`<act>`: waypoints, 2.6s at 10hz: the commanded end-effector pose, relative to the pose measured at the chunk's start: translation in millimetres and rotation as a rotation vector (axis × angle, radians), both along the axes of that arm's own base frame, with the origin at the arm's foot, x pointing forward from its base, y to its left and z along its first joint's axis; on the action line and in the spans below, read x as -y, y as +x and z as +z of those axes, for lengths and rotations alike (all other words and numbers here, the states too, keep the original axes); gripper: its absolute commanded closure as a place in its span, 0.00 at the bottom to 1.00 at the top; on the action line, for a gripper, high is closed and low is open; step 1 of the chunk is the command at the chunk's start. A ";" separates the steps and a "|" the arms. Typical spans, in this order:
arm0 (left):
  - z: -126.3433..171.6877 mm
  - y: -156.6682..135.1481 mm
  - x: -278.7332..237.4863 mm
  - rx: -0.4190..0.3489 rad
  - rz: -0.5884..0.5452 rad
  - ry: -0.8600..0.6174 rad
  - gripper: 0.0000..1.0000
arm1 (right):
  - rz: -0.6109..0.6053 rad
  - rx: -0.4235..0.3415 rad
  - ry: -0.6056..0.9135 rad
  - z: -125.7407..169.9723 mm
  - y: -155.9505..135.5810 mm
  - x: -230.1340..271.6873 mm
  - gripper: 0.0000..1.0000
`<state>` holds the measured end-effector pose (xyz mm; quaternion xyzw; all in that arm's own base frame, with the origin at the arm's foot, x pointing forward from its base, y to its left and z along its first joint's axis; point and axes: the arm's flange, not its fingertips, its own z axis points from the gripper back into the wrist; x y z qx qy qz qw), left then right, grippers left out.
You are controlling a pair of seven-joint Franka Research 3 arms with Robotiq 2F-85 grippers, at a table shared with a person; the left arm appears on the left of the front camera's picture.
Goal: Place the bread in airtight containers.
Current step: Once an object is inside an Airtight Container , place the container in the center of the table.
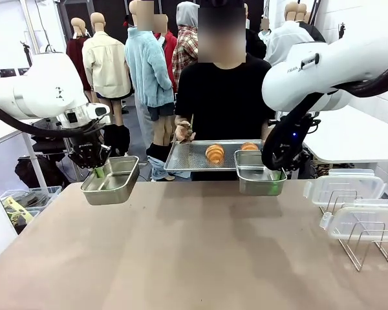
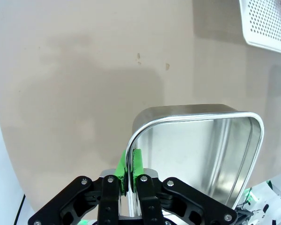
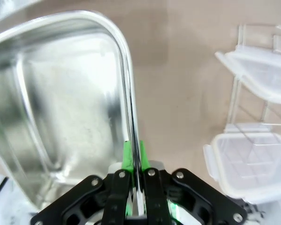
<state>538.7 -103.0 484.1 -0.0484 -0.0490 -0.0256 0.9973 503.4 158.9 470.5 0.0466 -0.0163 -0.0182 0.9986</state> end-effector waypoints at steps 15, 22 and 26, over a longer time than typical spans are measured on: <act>-0.5 0.7 -0.3 0.012 -0.008 0.015 1.00 | 0.022 0.028 0.005 -9.8 -0.9 -4.8 1.00; -0.5 0.7 -0.3 0.012 -0.008 0.015 1.00 | 0.022 0.028 0.005 -9.8 -0.9 -4.8 1.00; -0.5 0.7 -0.3 0.012 -0.008 0.015 1.00 | 0.022 0.028 0.005 -9.8 -0.9 -4.8 1.00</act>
